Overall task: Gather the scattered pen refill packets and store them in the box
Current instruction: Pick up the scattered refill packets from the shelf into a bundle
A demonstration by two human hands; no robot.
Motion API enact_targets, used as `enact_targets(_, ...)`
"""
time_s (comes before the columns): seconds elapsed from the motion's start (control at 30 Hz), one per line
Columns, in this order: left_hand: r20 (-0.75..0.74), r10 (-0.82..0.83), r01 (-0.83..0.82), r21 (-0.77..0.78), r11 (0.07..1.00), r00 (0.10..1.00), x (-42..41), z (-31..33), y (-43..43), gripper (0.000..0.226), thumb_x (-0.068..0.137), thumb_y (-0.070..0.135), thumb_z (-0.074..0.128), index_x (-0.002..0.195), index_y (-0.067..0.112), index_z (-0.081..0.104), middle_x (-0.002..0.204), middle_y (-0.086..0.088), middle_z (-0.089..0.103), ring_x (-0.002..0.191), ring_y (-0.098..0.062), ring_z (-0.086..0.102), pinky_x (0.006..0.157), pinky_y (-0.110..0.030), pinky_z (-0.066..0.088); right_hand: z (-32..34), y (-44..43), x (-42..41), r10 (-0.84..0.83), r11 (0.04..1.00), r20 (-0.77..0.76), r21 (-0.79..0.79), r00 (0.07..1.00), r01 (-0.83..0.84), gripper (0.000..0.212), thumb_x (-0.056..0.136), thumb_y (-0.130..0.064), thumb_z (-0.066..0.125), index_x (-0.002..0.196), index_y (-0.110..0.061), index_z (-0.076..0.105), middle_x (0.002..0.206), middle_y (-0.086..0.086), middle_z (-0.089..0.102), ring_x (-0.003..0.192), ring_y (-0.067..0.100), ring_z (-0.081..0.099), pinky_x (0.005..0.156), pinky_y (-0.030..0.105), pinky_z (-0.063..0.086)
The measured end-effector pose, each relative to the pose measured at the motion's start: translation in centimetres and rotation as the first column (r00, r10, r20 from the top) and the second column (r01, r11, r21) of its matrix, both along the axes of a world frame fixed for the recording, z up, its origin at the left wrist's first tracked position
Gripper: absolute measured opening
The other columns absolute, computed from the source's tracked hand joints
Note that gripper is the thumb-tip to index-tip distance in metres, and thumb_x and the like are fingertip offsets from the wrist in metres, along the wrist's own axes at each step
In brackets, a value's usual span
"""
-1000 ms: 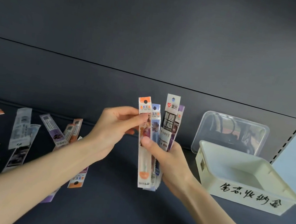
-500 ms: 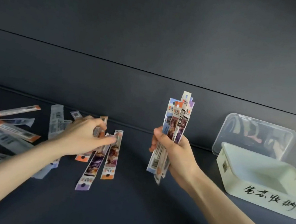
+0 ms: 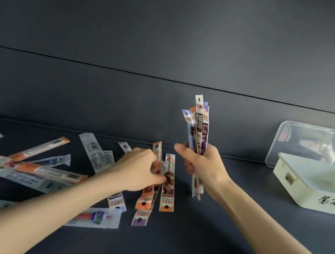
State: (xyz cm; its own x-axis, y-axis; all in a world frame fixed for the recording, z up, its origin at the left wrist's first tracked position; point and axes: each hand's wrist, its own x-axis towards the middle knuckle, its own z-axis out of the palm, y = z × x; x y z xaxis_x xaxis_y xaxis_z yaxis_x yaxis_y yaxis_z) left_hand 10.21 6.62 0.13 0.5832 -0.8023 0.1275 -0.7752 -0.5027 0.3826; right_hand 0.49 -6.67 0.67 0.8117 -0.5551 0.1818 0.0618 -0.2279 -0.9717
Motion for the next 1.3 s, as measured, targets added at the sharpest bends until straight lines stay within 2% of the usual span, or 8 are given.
enact_targets(0.2,-0.096,-0.013,-0.012,-0.249,0.968,0.995,1.2,0.4,2.0,0.014,0.083,0.024,0.067,0.079,0.014,0.076,0.071,-0.002,0.074,0.07,-0.014,0.069,0.074,-0.037,0.056,0.1,1.4,1.3,-0.021,1.0,-0.014,0.021,1.0,0.021,0.027,0.089,-0.017,0.064,0.069,-0.006,0.051,0.057,0.003,0.042,0.048,0.01,0.035,0.046,0.021,0.033)
enact_targets(0.37,-0.408,0.0,-0.185,-0.413,0.892,0.913,2.7,0.5,3.2,0.018,0.082,0.002,0.063,0.073,0.014,0.074,0.061,-0.003,0.073,0.059,-0.016,0.071,0.068,-0.039,0.06,-0.3,1.6,1.1,-0.065,0.996,0.01,0.053,0.998,0.065,0.022,0.088,-0.017,0.066,0.07,-0.007,0.058,0.073,0.018,0.049,0.053,0.013,0.041,0.047,0.021,0.036)
enact_targets(0.5,-0.61,-0.056,-0.317,-0.485,0.815,0.791,2.8,0.4,3.4,0.014,0.087,0.002,0.059,0.083,0.01,0.07,0.074,-0.008,0.072,0.06,-0.011,0.067,0.056,-0.023,0.057,-0.2,1.5,0.8,-0.071,0.995,0.011,0.074,0.997,0.07,0.017,0.087,-0.016,0.066,0.074,-0.006,0.061,0.078,0.018,0.053,0.054,0.012,0.044,0.048,0.022,0.038)
enact_targets(0.73,-0.385,-0.215,-0.106,-0.662,0.742,0.898,3.2,2.5,4.6,0.019,0.09,0.006,0.055,0.086,0.016,0.071,0.057,0.016,0.063,0.05,0.002,0.051,0.054,-0.01,0.039,1.1,1.9,0.3,-0.127,0.987,0.174,-0.076,0.977,0.142,0.011,0.083,-0.012,0.071,0.093,-0.015,0.07,0.065,-0.016,0.063,0.05,0.0,0.051,0.054,0.018,0.043)
enact_targets(0.93,-0.551,-0.54,-0.039,-0.722,0.691,0.637,3.5,3.1,5.0,0.017,0.082,0.015,0.06,0.086,0.022,0.076,0.072,-0.002,0.061,0.065,-0.012,0.053,0.065,-0.025,0.047,1.6,2.8,0.3,0.153,0.97,-0.081,-0.176,0.985,-0.165,0.015,0.075,-0.016,0.076,0.088,-0.021,0.072,0.078,-0.009,0.074,0.072,0.007,0.068,0.07,0.019,0.053)
enact_targets(1.0,-0.545,-0.508,-0.079,-0.73,0.679,0.667,3.5,2.7,4.8,0.019,0.082,0.017,0.061,0.096,0.022,0.073,0.082,0.0,0.066,0.073,-0.011,0.061,0.07,-0.026,0.052,1.5,2.5,0.2,0.122,0.974,-0.111,-0.179,0.986,-0.141,0.013,0.072,-0.02,0.078,0.082,-0.013,0.073,0.072,0.0,0.07,0.065,0.016,0.061,0.066,0.027,0.05)
enact_targets(1.13,-0.389,-0.165,-0.09,-0.56,0.824,0.906,3.2,1.2,4.1,0.036,0.086,0.033,0.063,0.12,0.025,0.057,0.11,0.008,0.062,0.1,-0.005,0.059,0.084,-0.022,0.047,1.3,1.3,-0.4,0.054,0.99,-0.13,-0.121,0.99,-0.07,0.013,0.083,-0.016,0.07,0.09,-0.005,0.069,0.078,0.004,0.07,0.07,0.015,0.064,0.069,0.024,0.054)
enact_targets(1.3,-0.157,-0.126,0.125,-0.016,0.992,0.979,0.9,-0.6,3.7,0.08,0.069,0.07,0.06,0.136,0.029,0.041,0.139,0.009,0.041,0.129,-0.01,0.037,0.102,-0.033,0.036,0.8,0.5,-0.6,0.049,0.998,-0.137,-0.03,0.989,-0.054,0.014,0.096,-0.012,0.052,0.09,0.0,0.056,0.064,0.004,0.066,0.052,0.015,0.06,0.053,0.025,0.05)
